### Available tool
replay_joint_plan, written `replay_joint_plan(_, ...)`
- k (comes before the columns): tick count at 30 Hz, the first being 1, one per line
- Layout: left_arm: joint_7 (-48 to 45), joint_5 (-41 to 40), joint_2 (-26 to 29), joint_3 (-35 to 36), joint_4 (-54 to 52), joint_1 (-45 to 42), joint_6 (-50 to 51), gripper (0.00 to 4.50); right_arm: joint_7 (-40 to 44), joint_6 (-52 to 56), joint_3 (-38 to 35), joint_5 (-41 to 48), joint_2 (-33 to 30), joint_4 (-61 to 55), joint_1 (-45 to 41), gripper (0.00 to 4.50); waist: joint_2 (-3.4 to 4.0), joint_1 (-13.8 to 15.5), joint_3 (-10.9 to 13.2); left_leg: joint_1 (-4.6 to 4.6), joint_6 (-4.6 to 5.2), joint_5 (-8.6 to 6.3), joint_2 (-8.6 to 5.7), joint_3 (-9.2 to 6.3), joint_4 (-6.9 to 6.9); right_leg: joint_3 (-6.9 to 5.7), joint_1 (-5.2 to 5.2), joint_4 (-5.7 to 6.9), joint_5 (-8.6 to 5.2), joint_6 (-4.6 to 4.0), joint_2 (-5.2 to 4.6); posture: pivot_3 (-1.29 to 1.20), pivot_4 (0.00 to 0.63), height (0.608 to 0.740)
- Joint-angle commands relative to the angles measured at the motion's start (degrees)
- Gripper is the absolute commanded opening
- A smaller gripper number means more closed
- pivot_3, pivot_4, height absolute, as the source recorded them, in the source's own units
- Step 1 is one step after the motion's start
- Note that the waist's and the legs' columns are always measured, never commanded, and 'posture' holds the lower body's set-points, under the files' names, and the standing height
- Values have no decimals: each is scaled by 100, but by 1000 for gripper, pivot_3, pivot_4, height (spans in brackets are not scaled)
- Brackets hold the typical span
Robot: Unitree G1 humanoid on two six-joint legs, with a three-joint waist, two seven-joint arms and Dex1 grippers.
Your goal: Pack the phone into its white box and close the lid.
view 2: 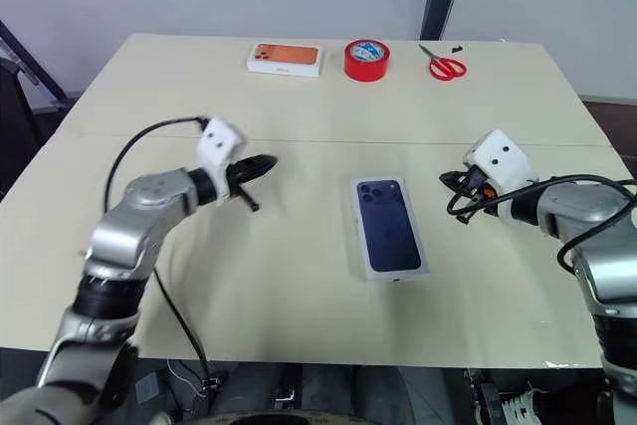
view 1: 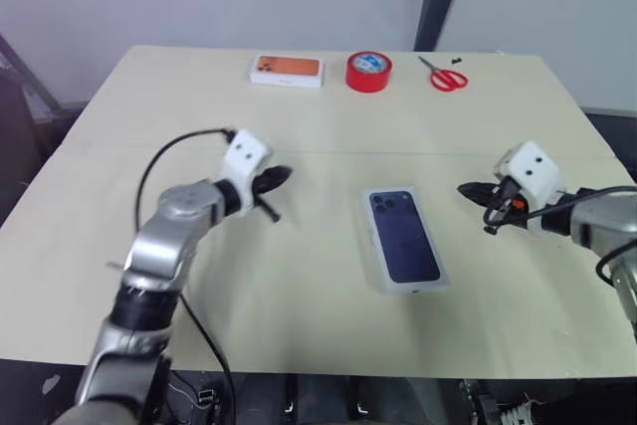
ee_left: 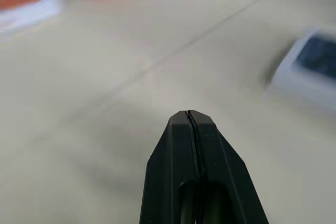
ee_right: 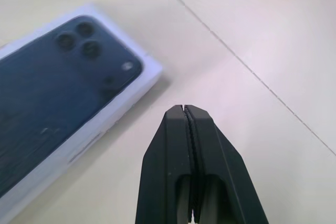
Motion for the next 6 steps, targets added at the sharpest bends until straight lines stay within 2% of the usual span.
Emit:
replay_joint_plan(1,117,-161,297,829,-530,746,-144,0,286,-180,-122,272,70,380,-342,40,1,-6,0,0,0,0,-1,1,0,0,0,1,0,0,-3,0,150,719)
replay_joint_plan(6,311,-232,347,1257,-618,1280,-348,0,779,-376,171,303,38,848,-599,40,2,16,0,1,17,-10,-2,-1,-3,-3,0,0,0,-1,-10,0,150,719)
